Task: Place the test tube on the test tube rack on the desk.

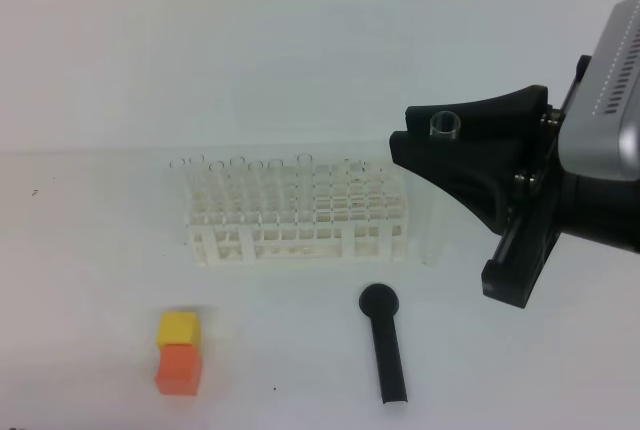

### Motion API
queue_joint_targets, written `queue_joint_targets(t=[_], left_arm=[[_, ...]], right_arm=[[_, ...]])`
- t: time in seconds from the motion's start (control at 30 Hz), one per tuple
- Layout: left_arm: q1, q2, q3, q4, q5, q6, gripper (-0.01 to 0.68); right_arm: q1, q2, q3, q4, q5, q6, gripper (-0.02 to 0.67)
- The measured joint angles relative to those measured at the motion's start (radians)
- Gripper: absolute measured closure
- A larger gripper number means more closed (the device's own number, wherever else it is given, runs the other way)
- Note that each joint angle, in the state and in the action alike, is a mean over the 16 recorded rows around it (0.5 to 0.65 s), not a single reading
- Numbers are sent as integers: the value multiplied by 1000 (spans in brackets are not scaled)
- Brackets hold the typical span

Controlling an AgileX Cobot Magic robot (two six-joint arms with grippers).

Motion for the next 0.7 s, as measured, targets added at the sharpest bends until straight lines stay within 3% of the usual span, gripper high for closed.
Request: queue_joint_targets(t=[0.7], left_arm=[[0,-2,2,-61,16,-134,674]], right_arm=[[0,8,0,0,-1,14,530]])
